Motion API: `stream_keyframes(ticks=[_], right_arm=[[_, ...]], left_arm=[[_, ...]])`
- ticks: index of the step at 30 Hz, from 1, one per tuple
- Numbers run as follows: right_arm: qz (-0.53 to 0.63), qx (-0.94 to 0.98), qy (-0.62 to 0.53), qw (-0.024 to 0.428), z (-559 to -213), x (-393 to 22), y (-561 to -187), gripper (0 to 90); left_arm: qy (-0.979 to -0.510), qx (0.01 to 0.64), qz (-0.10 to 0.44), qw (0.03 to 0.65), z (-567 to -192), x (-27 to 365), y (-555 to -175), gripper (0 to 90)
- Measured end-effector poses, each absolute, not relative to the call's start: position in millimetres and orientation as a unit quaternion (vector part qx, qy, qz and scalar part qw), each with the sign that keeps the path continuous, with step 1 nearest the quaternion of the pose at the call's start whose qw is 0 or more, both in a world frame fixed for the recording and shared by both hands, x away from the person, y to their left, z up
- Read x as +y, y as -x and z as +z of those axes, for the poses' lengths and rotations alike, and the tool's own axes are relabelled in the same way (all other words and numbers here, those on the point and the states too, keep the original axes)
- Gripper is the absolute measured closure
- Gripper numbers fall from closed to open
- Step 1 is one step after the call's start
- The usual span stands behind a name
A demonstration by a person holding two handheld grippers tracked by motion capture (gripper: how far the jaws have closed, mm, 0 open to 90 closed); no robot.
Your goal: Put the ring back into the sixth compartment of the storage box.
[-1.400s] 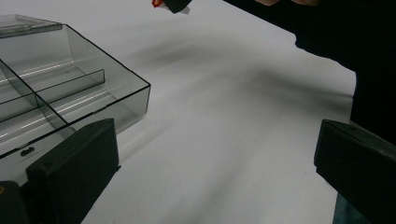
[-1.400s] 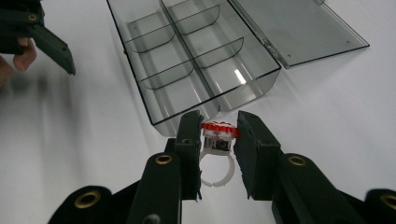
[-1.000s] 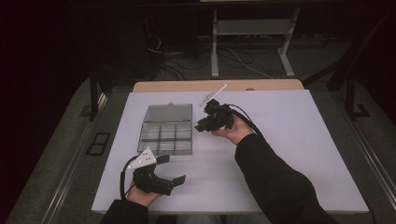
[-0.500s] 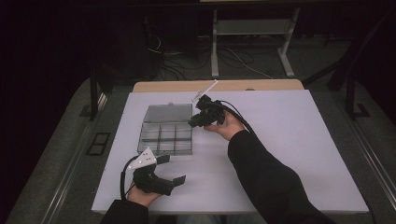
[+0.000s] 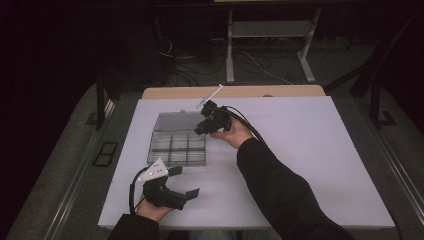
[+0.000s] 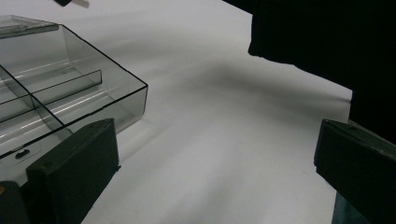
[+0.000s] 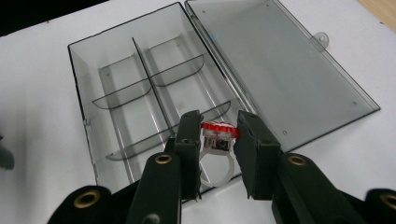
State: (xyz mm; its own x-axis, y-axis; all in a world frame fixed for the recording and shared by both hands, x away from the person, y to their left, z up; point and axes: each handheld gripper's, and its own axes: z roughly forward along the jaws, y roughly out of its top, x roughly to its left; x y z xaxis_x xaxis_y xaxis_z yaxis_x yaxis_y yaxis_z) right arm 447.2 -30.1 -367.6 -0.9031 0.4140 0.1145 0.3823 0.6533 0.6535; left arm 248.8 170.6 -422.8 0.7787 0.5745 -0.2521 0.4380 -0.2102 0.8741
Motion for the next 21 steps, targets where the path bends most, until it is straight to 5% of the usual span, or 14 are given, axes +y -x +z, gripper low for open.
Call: stream_keyframes(ticks=[21], right_arm=[[0.325, 0.918, -0.227, 0.009, -402, -8, -459, 70.8]], left_arm=[[-0.776, 0.324, 0.065, 0.537, -423, 171, -249, 0.0]])
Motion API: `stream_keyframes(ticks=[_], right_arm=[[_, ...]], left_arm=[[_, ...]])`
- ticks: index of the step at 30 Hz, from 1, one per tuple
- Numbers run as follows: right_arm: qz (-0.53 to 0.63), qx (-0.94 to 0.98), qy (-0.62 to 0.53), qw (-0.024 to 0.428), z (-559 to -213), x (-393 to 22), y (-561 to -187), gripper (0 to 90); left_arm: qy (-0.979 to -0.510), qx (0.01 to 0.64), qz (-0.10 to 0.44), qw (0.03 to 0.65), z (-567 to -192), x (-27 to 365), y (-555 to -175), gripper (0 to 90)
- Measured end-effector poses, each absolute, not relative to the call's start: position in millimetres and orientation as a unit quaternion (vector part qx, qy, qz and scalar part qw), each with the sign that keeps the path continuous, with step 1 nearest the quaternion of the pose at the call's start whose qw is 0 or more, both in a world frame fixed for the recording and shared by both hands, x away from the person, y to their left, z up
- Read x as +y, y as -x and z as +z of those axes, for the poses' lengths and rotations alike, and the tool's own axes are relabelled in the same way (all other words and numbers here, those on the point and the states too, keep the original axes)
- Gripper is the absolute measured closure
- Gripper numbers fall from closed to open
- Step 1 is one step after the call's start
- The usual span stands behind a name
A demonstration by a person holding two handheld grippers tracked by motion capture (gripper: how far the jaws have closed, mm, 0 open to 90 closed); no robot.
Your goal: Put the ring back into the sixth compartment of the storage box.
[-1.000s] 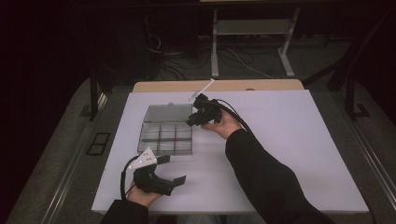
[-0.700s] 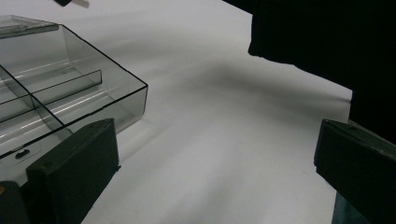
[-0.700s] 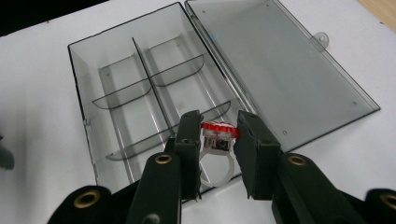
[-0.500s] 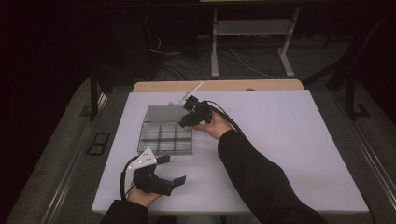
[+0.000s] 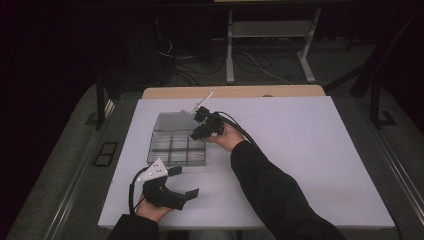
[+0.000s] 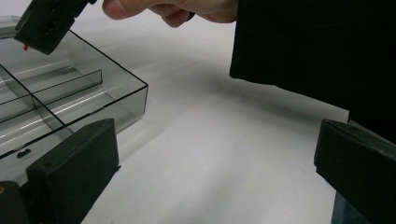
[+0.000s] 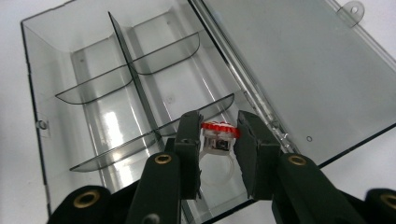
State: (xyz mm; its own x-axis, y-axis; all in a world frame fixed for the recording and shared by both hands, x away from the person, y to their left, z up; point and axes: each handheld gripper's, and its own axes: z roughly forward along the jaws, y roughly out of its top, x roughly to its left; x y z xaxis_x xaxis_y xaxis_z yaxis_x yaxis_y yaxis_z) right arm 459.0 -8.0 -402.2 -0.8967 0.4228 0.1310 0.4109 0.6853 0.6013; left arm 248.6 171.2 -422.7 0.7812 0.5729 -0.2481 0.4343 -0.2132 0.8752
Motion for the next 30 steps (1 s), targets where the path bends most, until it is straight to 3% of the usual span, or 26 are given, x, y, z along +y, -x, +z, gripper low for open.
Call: stream_keyframes(ticks=[16, 30], right_arm=[[0.300, 0.926, -0.228, 0.005, -419, 1, -459, 68.6], [0.311, 0.919, -0.241, 0.006, -401, -9, -453, 52.3]], left_arm=[[-0.776, 0.325, 0.063, 0.537, -423, 171, -248, 0.0], [-0.778, 0.324, 0.062, 0.535, -424, 169, -248, 0.0]])
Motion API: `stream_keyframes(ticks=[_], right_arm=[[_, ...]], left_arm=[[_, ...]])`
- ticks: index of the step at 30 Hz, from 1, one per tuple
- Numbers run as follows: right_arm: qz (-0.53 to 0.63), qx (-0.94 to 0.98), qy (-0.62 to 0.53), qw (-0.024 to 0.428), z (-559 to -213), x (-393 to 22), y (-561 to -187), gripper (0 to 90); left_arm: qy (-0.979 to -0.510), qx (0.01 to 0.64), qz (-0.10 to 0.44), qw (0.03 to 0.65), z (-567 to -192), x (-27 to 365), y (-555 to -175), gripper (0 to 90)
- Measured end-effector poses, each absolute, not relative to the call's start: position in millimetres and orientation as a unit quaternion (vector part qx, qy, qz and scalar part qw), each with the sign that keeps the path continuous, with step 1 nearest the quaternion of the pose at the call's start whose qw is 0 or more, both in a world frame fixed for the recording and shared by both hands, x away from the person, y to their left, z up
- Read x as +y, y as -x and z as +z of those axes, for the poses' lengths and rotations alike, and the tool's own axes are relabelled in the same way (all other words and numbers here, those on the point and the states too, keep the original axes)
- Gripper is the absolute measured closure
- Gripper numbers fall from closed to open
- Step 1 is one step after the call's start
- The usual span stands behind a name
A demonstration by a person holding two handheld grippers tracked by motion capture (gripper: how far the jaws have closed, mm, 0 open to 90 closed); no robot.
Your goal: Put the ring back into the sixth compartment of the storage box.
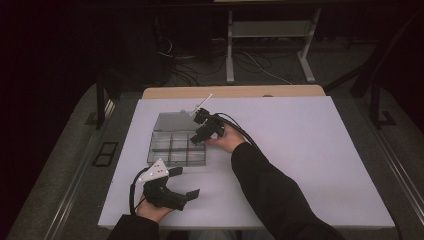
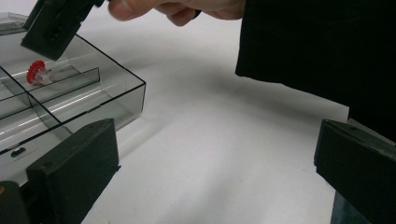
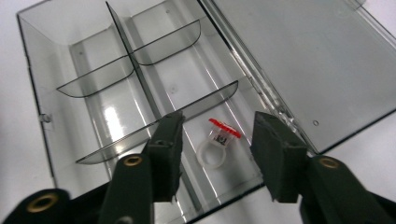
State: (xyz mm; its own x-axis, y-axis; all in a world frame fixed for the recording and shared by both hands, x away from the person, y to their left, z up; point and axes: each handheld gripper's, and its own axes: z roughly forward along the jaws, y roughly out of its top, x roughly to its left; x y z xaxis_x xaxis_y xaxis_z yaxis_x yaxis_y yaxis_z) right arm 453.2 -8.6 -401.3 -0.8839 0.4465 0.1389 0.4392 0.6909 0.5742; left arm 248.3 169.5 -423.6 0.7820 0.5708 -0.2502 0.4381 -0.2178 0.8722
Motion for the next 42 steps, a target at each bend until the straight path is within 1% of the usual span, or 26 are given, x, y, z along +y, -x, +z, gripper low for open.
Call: stream_keyframes(ticks=[1, 2, 3, 7, 9, 10, 11, 12, 13, 15, 16, 18, 19, 20, 21, 30, 42], right_arm=[[0.311, 0.919, -0.241, 0.006, -401, -9, -453, 52.3], [0.311, 0.918, -0.247, 0.004, -400, -10, -452, 50.3], [0.313, 0.915, -0.253, 0.003, -397, -13, -451, 46.3], [0.324, 0.910, -0.258, 0.006, -389, -20, -448, 37.3], [0.332, 0.907, -0.261, 0.006, -385, -25, -446, 31.0], [0.332, 0.907, -0.261, 0.006, -385, -25, -446, 31.0], [0.334, 0.906, -0.261, 0.005, -383, -27, -445, 27.5], [0.340, 0.904, -0.257, 0.002, -380, -33, -443, 21.4], [0.340, 0.904, -0.257, 0.002, -380, -33, -443, 21.4], [0.350, 0.899, -0.264, -0.004, -375, -41, -441, 13.7], [0.350, 0.899, -0.264, -0.004, -375, -41, -441, 13.7], [0.359, 0.894, -0.270, -0.004, -372, -47, -438, 10.7], [0.364, 0.891, -0.271, -0.002, -370, -50, -436, 6.9], [0.373, 0.884, -0.282, -0.004, -368, -52, -433, 0.4], [0.378, 0.881, -0.284, 0.002, -368, -55, -431, 0.8], [0.389, 0.874, -0.290, 0.009, -364, -86, -419, 0.8], [0.402, 0.862, -0.308, 0.023, -362, -138, -396, 0.9]], left_arm=[[-0.778, 0.325, 0.062, 0.535, -424, 169, -248, 0.0], [-0.777, 0.324, 0.062, 0.536, -424, 169, -248, 0.0], [-0.778, 0.324, 0.062, 0.535, -424, 170, -248, 0.0], [-0.779, 0.323, 0.062, 0.534, -424, 170, -249, 0.0], [-0.780, 0.323, 0.062, 0.532, -424, 169, -249, 0.0], [-0.781, 0.322, 0.062, 0.532, -424, 169, -249, 0.0], [-0.781, 0.321, 0.063, 0.531, -424, 169, -249, 0.0], [-0.781, 0.322, 0.062, 0.531, -424, 169, -249, 0.0], [-0.781, 0.322, 0.062, 0.531, -424, 169, -249, 0.0], [-0.781, 0.324, 0.062, 0.531, -424, 169, -249, 0.0], [-0.781, 0.324, 0.062, 0.530, -424, 169, -249, 0.0], [-0.782, 0.324, 0.062, 0.530, -425, 169, -249, 0.0], [-0.782, 0.324, 0.063, 0.529, -425, 169, -249, 0.0], [-0.782, 0.324, 0.063, 0.529, -425, 169, -249, 0.0], [-0.782, 0.324, 0.063, 0.529, -425, 169, -249, 0.0], [-0.782, 0.325, 0.064, 0.528, -425, 170, -250, 0.0], [-0.781, 0.328, 0.063, 0.527, -426, 168, -250, 0.0]])
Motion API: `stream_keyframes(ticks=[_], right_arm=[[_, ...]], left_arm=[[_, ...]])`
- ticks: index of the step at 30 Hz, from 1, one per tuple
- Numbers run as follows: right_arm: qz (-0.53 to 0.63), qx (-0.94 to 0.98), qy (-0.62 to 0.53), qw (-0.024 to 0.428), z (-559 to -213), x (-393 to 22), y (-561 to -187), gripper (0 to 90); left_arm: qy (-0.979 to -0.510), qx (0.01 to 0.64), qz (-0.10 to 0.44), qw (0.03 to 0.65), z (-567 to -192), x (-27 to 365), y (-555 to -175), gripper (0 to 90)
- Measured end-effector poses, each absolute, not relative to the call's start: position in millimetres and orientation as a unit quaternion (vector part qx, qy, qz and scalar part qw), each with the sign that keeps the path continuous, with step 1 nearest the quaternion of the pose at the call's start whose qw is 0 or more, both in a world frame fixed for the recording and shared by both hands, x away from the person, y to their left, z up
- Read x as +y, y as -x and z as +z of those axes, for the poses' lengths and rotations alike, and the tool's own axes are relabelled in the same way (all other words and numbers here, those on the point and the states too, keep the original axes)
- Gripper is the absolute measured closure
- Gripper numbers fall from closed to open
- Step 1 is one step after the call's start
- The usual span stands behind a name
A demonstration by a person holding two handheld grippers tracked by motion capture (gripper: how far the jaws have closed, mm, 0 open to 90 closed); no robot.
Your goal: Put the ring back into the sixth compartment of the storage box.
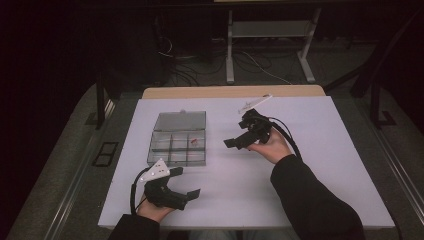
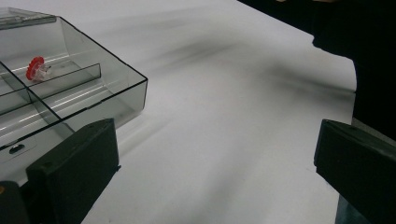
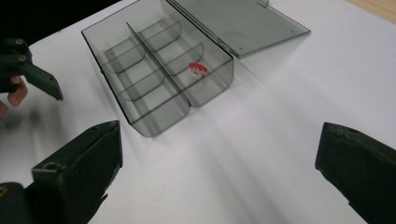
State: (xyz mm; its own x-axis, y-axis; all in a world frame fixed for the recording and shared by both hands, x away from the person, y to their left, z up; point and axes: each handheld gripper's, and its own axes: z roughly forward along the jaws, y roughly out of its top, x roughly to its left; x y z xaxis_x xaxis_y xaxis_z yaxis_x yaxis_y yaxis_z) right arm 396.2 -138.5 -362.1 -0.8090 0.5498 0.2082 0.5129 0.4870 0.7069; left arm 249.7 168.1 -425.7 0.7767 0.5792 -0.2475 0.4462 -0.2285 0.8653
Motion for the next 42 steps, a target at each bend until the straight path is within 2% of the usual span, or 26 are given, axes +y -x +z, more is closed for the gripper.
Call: stream_keyframes(ticks=[24, 42], right_arm=[[0.414, 0.844, -0.337, 0.048, -374, -214, -335, 0.9], [0.430, 0.814, -0.385, 0.059, -401, -278, -288, 0.9]], left_arm=[[-0.782, 0.325, 0.063, 0.527, -425, 166, -250, 0.0], [-0.784, 0.326, 0.064, 0.525, -425, 167, -250, 0.0]])
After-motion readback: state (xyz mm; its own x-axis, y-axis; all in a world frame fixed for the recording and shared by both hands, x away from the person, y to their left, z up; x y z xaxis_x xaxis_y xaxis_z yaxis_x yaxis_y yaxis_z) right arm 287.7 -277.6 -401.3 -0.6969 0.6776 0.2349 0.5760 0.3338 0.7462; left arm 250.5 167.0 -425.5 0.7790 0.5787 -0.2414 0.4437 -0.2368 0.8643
